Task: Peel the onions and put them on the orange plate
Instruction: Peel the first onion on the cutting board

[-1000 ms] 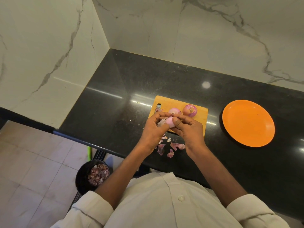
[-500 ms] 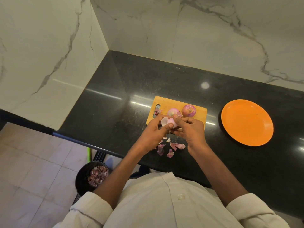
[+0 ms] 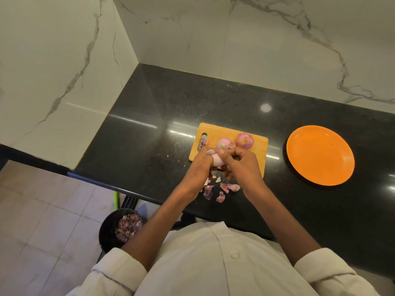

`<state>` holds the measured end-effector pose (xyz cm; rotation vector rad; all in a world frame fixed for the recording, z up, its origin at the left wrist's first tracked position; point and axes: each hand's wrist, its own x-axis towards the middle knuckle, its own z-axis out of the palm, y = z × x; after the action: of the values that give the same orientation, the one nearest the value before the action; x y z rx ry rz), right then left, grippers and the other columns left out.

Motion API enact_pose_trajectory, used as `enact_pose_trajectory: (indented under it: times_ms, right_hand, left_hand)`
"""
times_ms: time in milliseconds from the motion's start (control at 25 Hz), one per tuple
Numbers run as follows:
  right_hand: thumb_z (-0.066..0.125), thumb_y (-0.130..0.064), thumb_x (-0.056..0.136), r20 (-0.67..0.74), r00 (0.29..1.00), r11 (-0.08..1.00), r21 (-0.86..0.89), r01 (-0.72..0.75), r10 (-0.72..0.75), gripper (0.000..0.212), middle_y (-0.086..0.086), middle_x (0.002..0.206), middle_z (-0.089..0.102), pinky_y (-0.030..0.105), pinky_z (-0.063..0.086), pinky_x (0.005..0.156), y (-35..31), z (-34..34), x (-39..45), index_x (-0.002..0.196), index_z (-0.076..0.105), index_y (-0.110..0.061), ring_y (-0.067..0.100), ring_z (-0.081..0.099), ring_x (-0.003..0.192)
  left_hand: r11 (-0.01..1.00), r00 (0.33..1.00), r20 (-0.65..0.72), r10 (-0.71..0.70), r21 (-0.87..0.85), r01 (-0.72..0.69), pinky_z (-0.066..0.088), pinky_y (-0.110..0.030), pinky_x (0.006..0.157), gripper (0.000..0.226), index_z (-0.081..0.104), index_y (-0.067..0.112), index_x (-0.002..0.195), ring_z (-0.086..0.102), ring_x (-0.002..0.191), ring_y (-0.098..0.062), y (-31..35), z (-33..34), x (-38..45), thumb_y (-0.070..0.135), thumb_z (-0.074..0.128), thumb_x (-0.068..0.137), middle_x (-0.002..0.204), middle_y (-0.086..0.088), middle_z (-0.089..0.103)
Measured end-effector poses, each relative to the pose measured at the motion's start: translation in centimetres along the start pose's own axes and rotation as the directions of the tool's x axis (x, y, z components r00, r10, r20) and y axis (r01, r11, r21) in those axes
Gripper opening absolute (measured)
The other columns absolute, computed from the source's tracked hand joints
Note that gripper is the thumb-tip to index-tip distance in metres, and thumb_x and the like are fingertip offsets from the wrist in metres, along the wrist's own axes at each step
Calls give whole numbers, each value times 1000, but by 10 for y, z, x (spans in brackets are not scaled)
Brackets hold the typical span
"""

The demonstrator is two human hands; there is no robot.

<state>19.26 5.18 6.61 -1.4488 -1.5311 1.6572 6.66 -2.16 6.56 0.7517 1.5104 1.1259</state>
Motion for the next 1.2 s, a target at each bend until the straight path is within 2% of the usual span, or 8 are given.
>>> enact_pose_trajectory:
  times_ms: [80,280,480,680,760,920,1080,1200]
  right_hand:
    - [68,-32,103,6,999,999,13,-43,43,26,13,73,73,29,51,48,0,-2,2,95,73,-8,21,64,54]
    - [64,-38,104,14,996,994,62,-90,89,25,11,74,73,27,47,46,-2,-12,2,101,74,-15,19,63,55]
    - [69,-38,101,82,997,1000,29,-6,3,20,8,100,78,27,52,52,-3,-15,2,108,74,-20,19,74,75]
    - [58,-36,107,43,990,981,-138,135,-131,22,-5,96,74,19,48,60,0,-8,8,115,74,-23,5,65,74]
    - [55,-36,108,63,987,971,-178,158,-149,24,-7,97,73,21,49,67,2,-5,9,113,74,-21,4,65,78]
    - [54,-31,109,77,982,966,-182,183,-172,22,-8,100,74,22,54,73,2,-2,10,112,75,-24,4,69,89]
    - [53,-36,110,20,999,1000,12,-25,25,31,-4,69,64,26,46,49,-3,-2,7,103,77,-19,7,56,57]
    - [57,-45,107,-2,991,989,69,-134,134,44,6,62,55,26,43,46,-9,-9,9,83,74,-12,13,49,52]
  left_hand:
    - [1000,1000,10,3,-20,-3,48,-14,64,22,62,22,110,59,76,3,2,0,-3,10,44,103,98,3,64]
    - [981,988,110,-106,-153,122,53,-34,66,42,58,7,129,59,76,-17,0,-7,2,27,56,92,94,-14,62]
    - [970,993,106,-59,-227,82,49,-66,98,49,61,8,139,61,107,-45,-11,-11,7,45,52,109,125,-40,62]
    - [999,999,30,-32,-18,32,58,-39,78,43,55,22,145,67,87,-16,-11,-6,12,45,45,111,109,-8,70]
    - [1000,999,26,-20,0,20,54,-29,64,31,54,17,140,61,73,-10,-10,-5,10,32,41,116,96,-7,66]
    - [999,999,-28,-42,-10,42,49,-21,53,24,55,13,132,56,64,-5,-9,-3,9,21,39,116,92,-9,62]
    - [997,999,27,-34,-68,36,55,-32,68,29,60,22,133,63,78,-24,-4,-6,7,39,47,113,105,-21,70]
    - [996,996,72,50,70,-55,56,-32,81,33,56,30,140,66,95,-16,-3,-6,3,36,61,108,120,-4,70]
